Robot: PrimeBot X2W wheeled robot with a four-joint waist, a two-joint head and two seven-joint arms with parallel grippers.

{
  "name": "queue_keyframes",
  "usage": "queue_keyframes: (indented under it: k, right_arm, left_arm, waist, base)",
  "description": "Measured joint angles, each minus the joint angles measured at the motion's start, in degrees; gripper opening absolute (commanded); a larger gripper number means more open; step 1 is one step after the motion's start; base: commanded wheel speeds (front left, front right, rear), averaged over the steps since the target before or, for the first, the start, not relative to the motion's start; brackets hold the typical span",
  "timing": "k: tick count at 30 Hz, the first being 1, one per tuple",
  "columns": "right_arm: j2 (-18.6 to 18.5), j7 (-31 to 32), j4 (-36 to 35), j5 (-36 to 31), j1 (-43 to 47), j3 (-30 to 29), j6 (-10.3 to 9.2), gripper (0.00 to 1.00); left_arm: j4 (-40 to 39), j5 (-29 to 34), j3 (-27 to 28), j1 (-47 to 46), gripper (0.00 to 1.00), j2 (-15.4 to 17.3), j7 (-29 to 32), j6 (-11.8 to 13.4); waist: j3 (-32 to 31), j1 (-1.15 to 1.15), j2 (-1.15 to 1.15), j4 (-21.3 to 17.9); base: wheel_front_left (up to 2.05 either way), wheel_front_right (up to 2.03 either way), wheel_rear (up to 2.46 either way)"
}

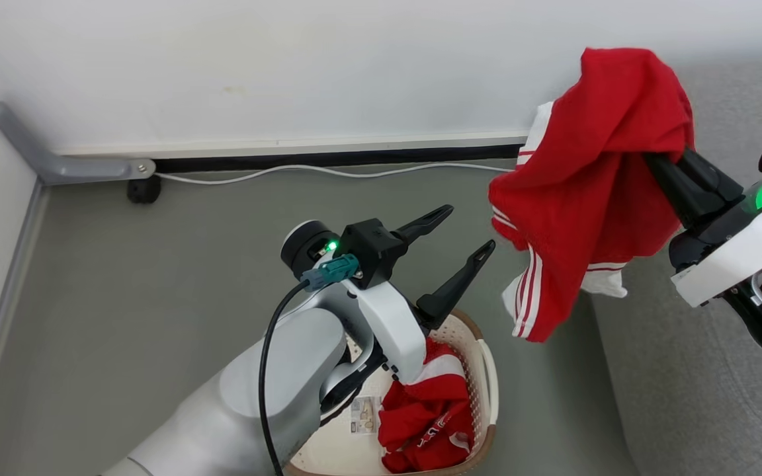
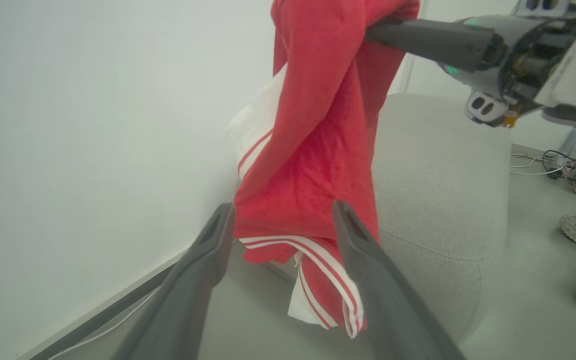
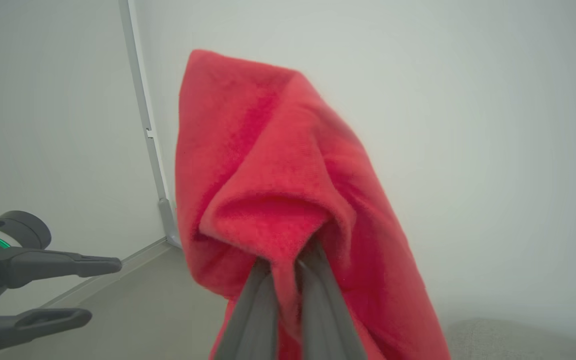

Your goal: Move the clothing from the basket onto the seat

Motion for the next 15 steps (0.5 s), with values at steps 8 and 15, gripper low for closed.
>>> queue_keyframes:
  k: [8,15]
  right_arm:
    - [0.13,0.00,-0.68,-0.99,0.62,-4.35,0.00,0.00]
    - [0.59,-0.01,-1.22,-1.67,1.03,-8.54,0.00,0.00]
  left_arm:
    - [0.42,0.12,1.75,2.63,1.00,0.32,-0.83,0.00]
    - [-3.15,2.93,4.72,6.28,1.00,0.81,-1.03,0.00]
  waist:
    - [-0.65,0.00,0.00,-5.02]
    - [-0.97,0.00,0.00,-11.01]
  base:
    - [0.00,0.00,0.00]
    - [0.00,0.00,0.00]
